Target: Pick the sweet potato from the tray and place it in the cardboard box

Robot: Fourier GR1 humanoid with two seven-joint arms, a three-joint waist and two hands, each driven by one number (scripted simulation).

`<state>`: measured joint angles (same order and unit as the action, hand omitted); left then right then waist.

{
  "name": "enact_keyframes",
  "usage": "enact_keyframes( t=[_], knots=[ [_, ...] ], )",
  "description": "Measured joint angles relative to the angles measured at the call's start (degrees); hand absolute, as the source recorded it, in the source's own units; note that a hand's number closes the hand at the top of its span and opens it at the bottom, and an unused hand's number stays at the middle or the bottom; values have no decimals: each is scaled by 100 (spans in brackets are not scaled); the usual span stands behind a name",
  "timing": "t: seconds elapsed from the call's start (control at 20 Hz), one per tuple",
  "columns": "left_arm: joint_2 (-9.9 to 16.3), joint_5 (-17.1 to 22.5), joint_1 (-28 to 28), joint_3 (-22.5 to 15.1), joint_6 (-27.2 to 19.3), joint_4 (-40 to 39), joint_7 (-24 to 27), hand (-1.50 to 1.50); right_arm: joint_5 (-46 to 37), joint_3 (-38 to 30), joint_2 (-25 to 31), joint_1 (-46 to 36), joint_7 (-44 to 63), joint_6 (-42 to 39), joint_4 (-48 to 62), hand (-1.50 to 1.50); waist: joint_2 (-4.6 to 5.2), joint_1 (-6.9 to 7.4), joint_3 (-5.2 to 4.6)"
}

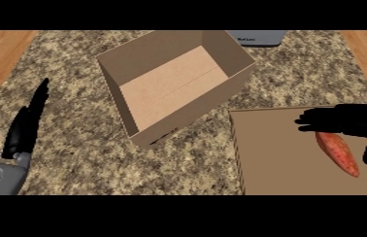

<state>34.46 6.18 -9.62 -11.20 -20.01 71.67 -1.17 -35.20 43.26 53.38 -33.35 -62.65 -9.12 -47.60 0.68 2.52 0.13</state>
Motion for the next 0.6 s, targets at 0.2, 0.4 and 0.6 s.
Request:
enact_keyframes(
  t=[0.2, 0.4, 0.6],
  knots=[
    [0, 5, 63, 60, 34, 27, 28, 0, 69, 132, -11, -45, -166, 103, 165, -150, -7, -24, -1],
    [9, 1, -33, 116, 80, -10, -44, 0, 163, 293, -34, -60, -284, 168, 148, -150, -9, -68, -1],
    [46, -15, 37, 170, 99, 21, -77, 0, 312, 427, 135, -30, -375, 197, -43, -150, -30, -100, -5]
  ],
)
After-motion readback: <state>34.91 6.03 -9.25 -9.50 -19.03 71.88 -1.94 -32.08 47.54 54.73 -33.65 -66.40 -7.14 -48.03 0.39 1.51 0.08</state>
